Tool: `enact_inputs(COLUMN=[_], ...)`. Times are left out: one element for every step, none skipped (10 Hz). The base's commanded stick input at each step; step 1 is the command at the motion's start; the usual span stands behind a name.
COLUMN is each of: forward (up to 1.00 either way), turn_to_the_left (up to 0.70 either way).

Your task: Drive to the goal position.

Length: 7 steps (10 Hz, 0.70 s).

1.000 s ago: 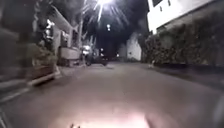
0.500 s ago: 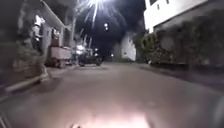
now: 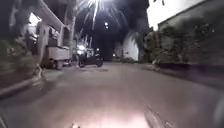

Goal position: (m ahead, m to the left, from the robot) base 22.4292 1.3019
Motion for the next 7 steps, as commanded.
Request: enact_inputs(forward=[1.0,1.0,1.0,1.0,1.0,1.0,1.0], turn_to_the_left=[0.0,0.0,0.0,0.0,0.0,0.0,0.0])
